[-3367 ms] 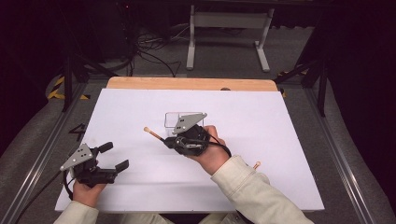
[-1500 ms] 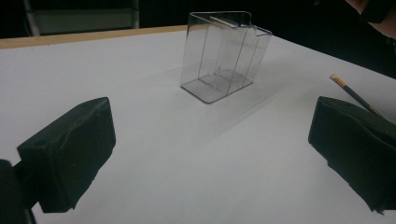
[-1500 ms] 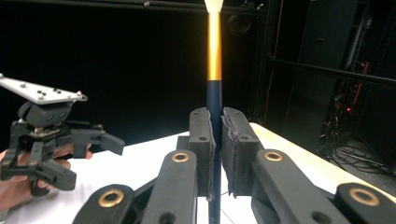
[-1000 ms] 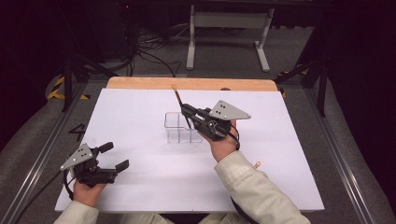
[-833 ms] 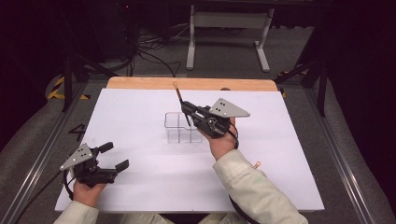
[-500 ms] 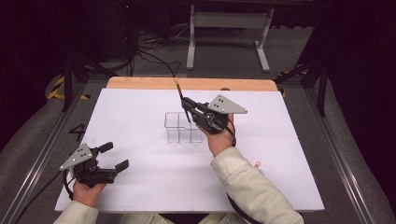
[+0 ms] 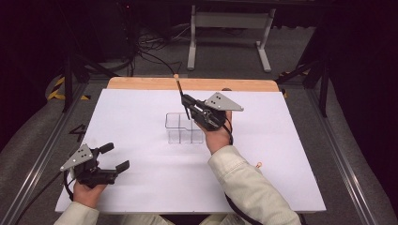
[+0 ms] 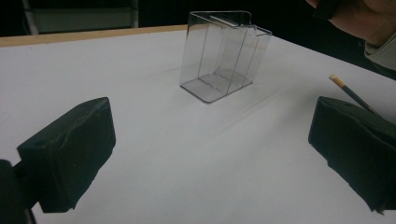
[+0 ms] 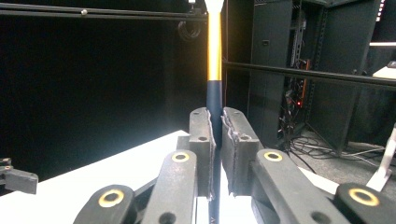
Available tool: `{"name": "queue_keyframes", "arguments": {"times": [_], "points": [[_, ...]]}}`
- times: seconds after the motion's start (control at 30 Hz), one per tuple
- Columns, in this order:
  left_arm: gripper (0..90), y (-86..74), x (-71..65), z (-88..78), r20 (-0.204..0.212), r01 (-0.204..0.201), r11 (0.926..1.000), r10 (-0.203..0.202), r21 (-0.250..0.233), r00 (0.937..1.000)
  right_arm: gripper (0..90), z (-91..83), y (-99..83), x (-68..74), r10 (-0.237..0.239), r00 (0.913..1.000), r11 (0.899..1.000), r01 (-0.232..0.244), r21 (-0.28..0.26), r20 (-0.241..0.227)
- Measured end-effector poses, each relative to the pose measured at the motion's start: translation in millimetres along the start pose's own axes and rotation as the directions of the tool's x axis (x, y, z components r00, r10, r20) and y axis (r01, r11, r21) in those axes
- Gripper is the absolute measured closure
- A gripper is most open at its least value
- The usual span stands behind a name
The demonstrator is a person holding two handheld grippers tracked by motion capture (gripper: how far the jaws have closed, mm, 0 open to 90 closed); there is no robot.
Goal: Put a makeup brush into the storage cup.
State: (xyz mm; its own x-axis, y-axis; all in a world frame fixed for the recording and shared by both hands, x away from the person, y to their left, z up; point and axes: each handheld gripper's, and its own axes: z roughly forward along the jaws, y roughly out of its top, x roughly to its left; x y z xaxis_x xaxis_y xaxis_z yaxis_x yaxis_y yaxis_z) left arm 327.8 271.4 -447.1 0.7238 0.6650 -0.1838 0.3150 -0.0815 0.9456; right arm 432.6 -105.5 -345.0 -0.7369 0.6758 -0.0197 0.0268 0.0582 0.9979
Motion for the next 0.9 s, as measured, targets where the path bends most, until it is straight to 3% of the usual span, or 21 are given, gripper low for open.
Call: {"name": "queue_keyframes", "arguments": {"times": [0.9], "points": [[1.3, -0.3, 0.5, 0.5, 0.005, 0.003, 1.0000, -0.003, 0.001, 1.0000, 83.2, 15.1, -33.9, -6.0, 0.051, 0.9983, 0.996, -0.053, 0.067, 0.028]]}}
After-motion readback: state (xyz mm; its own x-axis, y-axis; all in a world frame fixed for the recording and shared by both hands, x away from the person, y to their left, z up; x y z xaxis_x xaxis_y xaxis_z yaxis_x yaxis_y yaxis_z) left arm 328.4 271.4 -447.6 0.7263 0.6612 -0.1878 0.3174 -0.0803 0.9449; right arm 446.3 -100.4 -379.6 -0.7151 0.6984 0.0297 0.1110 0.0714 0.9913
